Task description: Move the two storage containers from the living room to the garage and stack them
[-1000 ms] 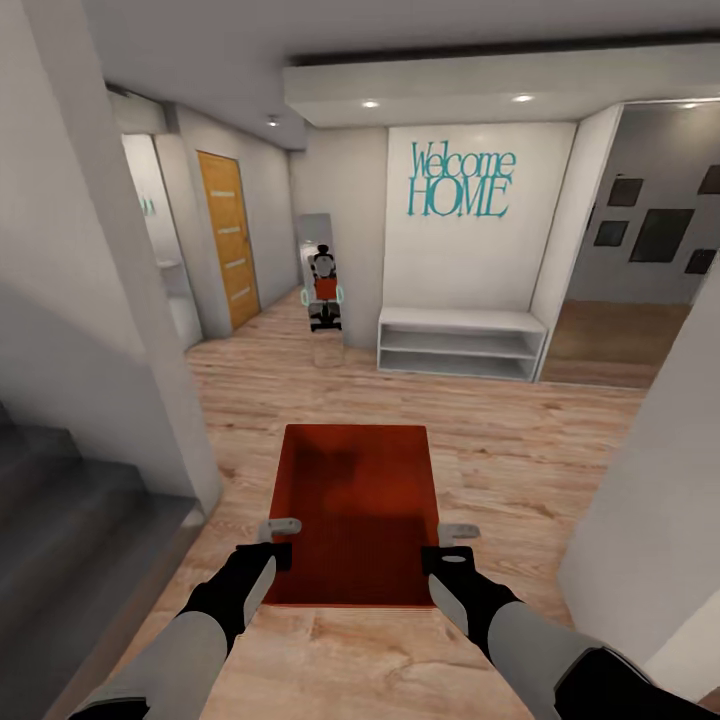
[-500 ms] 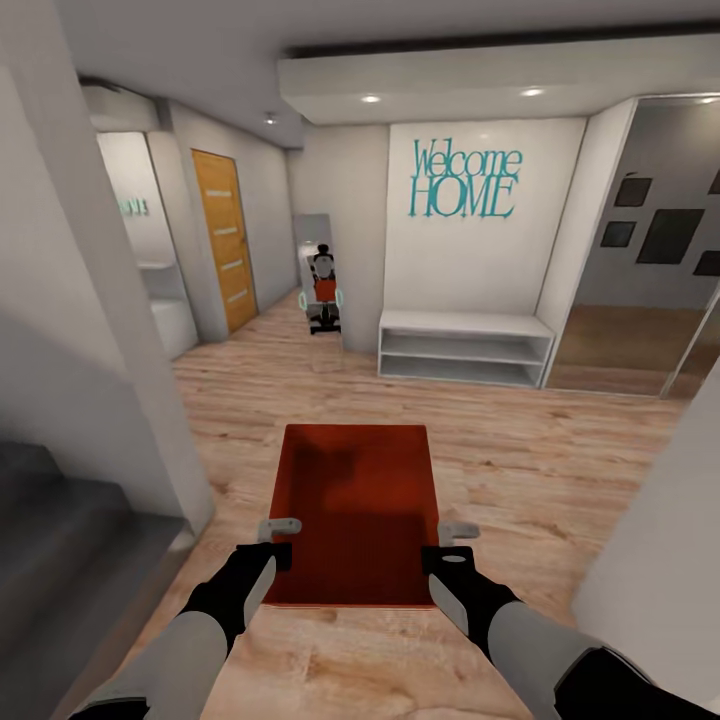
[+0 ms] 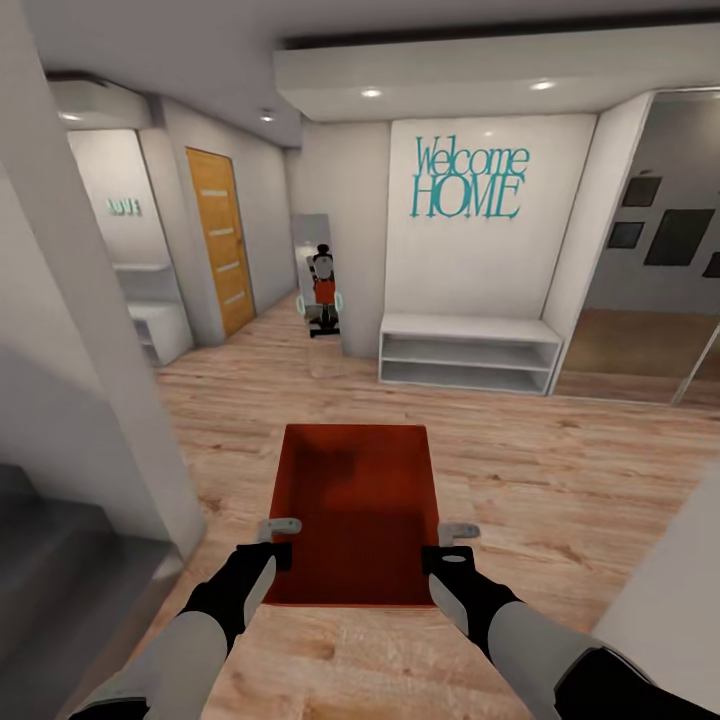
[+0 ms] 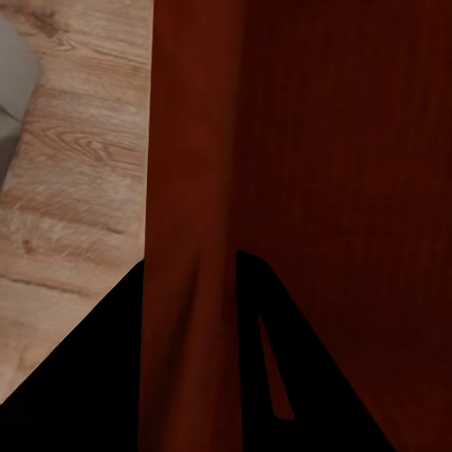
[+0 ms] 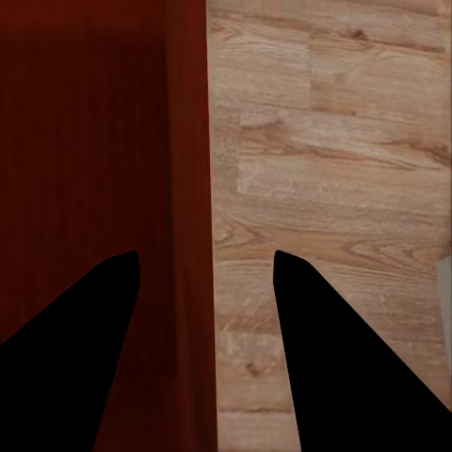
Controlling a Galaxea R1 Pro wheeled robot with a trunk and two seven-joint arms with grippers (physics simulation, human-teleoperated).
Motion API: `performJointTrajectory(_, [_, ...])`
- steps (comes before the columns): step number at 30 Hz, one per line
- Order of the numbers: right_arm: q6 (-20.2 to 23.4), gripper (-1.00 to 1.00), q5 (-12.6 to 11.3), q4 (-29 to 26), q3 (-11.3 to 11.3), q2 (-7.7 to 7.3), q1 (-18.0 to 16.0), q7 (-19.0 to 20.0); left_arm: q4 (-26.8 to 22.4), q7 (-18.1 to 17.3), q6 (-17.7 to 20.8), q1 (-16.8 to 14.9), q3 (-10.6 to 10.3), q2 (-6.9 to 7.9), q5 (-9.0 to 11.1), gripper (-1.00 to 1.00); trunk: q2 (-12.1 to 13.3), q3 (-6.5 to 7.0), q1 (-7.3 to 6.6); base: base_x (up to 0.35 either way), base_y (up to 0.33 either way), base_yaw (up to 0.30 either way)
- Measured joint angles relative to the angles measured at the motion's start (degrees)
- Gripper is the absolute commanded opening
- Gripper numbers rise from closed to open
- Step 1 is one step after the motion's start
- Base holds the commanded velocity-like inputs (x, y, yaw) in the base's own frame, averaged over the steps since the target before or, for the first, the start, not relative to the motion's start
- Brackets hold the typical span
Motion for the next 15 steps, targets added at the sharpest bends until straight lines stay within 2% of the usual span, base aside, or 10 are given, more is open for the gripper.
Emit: performJointTrajectory(15, [-0.1, -1.0, 0.0, 0.1, -0.1, 0.0, 0.0, 0.1, 0.0, 0.0, 0.0, 0.0, 0.0, -0.02, -0.1, -1.0, 0.0, 0.0, 0.0, 0.323, 0.0, 0.0])
